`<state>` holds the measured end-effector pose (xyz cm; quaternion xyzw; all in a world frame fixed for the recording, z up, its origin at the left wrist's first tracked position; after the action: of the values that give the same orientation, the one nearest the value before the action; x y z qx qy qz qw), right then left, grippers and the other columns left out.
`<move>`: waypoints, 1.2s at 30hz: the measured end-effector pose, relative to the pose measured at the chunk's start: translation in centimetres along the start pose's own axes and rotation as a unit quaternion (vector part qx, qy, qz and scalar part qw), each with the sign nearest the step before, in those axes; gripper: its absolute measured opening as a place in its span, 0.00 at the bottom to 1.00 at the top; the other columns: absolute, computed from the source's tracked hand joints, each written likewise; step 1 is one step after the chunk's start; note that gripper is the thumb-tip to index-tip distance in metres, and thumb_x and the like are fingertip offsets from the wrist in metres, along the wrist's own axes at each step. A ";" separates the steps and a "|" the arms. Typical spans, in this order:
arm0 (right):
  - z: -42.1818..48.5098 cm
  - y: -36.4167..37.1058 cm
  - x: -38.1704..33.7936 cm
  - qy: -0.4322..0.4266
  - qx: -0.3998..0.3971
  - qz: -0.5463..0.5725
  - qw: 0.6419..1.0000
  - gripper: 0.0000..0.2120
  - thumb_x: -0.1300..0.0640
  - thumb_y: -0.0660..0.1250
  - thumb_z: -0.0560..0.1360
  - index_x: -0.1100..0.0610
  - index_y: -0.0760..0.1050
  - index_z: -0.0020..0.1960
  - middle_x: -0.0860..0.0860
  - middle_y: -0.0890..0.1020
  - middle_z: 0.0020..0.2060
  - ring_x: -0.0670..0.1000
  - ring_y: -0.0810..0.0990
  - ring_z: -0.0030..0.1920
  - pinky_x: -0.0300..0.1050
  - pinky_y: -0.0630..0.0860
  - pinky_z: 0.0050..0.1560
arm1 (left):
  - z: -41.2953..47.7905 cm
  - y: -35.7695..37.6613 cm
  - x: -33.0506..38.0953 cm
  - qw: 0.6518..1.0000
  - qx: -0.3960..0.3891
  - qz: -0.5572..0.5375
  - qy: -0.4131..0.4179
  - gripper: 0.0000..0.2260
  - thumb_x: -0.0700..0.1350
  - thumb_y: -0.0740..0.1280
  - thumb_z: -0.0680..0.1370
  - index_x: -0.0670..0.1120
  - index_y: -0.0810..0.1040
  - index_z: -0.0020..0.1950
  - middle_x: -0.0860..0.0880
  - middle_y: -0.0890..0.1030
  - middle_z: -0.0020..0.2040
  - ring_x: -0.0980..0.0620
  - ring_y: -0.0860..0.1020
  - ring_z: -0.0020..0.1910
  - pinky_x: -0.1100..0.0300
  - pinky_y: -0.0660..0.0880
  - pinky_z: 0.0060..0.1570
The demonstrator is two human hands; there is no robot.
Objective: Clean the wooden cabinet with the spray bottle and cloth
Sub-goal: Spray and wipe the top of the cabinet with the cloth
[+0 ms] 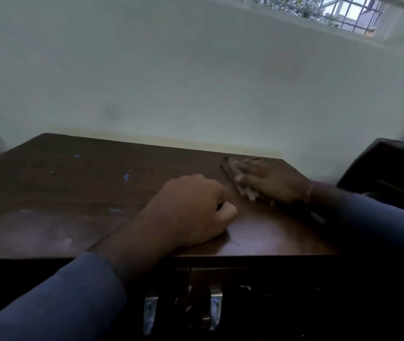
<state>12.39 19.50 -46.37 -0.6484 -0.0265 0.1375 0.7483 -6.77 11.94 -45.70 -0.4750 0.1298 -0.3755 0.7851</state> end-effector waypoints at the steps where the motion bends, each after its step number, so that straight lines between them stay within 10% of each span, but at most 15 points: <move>1: -1.5 0.3 -0.9 -0.052 -0.030 0.013 0.998 0.25 0.39 0.55 0.80 0.45 0.64 0.74 0.37 0.63 0.72 0.39 0.61 0.72 0.29 0.52 0.69 | 0.0 -0.1 -0.1 1.000 0.005 0.001 0.003 0.17 0.53 0.59 0.76 0.43 0.68 0.34 0.47 0.73 0.30 0.48 0.73 0.31 0.56 0.69 0.33; 6: 0.0 -0.9 6.3 0.138 -0.022 0.006 0.990 0.31 0.33 0.52 0.78 0.47 0.61 0.76 0.50 0.63 0.76 0.50 0.59 0.76 0.47 0.53 0.76 | -0.4 -0.6 0.2 1.000 0.002 -0.019 0.007 0.18 0.52 0.60 0.76 0.45 0.64 0.30 0.48 0.70 0.27 0.50 0.69 0.27 0.58 0.64 0.29; 12: -5.2 0.8 -8.9 -0.170 -0.032 0.068 0.983 0.28 0.39 0.49 0.77 0.45 0.63 0.75 0.39 0.66 0.71 0.42 0.63 0.72 0.40 0.57 0.72 | -0.8 -1.7 0.7 0.994 0.078 -0.048 0.061 0.15 0.54 0.57 0.74 0.46 0.71 0.33 0.48 0.75 0.28 0.46 0.73 0.27 0.56 0.70 0.29; 15: -2.0 0.3 -5.1 -0.014 -0.070 0.002 0.997 0.27 0.37 0.49 0.80 0.44 0.57 0.77 0.46 0.60 0.77 0.49 0.57 0.76 0.49 0.54 0.75 | -2.5 -3.9 2.4 0.984 0.142 -0.014 0.111 0.14 0.50 0.60 0.75 0.50 0.63 0.32 0.51 0.67 0.25 0.48 0.65 0.24 0.60 0.58 0.27; 18: -0.7 1.1 -6.4 0.106 -0.050 -0.077 0.990 0.31 0.34 0.47 0.79 0.46 0.53 0.78 0.53 0.57 0.78 0.54 0.56 0.77 0.55 0.54 0.75 | -4.5 -5.1 -0.2 0.985 0.148 0.073 0.050 0.15 0.51 0.62 0.76 0.50 0.62 0.31 0.50 0.70 0.25 0.47 0.70 0.23 0.61 0.59 0.27; 23: -7.0 1.4 -15.1 -0.193 -0.080 -0.003 0.978 0.28 0.35 0.45 0.78 0.38 0.49 0.77 0.40 0.51 0.77 0.41 0.49 0.76 0.44 0.46 0.75 | -7.5 -7.9 -5.3 0.959 0.229 0.070 -0.155 0.16 0.53 0.62 0.78 0.48 0.67 0.32 0.46 0.77 0.28 0.40 0.77 0.30 0.57 0.65 0.29; 28: -2.5 1.7 -10.7 0.082 -0.025 -0.073 0.994 0.28 0.38 0.45 0.80 0.46 0.53 0.78 0.53 0.58 0.77 0.54 0.57 0.77 0.56 0.53 0.75 | -6.8 -7.5 -4.2 0.962 0.204 0.108 -0.149 0.16 0.53 0.61 0.79 0.49 0.64 0.34 0.46 0.78 0.31 0.38 0.77 0.31 0.58 0.63 0.29; 33: -7.5 2.0 -18.3 -0.127 -0.030 -0.007 0.991 0.24 0.42 0.47 0.82 0.43 0.55 0.77 0.47 0.57 0.77 0.48 0.53 0.77 0.50 0.49 0.76 | -7.9 -8.7 -4.6 0.959 0.209 0.136 -0.132 0.16 0.52 0.62 0.79 0.46 0.68 0.34 0.47 0.77 0.31 0.40 0.77 0.31 0.58 0.62 0.28; 36: -7.2 1.1 -13.9 -0.005 -0.047 -0.001 0.999 0.23 0.45 0.49 0.82 0.44 0.56 0.77 0.48 0.58 0.78 0.49 0.55 0.77 0.51 0.50 0.75 | -11.0 -11.0 -9.3 0.945 0.230 0.127 -0.197 0.16 0.55 0.60 0.77 0.47 0.68 0.34 0.46 0.75 0.33 0.40 0.76 0.34 0.55 0.67 0.31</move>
<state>0.44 9.37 -46.62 -0.6820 -0.0374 0.1384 0.7172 -24.42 8.53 -43.51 -0.3256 -0.0577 -0.1915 0.9241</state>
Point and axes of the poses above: each hand's wrist, its own z-axis towards the middle knuckle, its own y-axis out of the palm, x = y × z, the point moved 6 cm from there along z, towards the middle knuckle
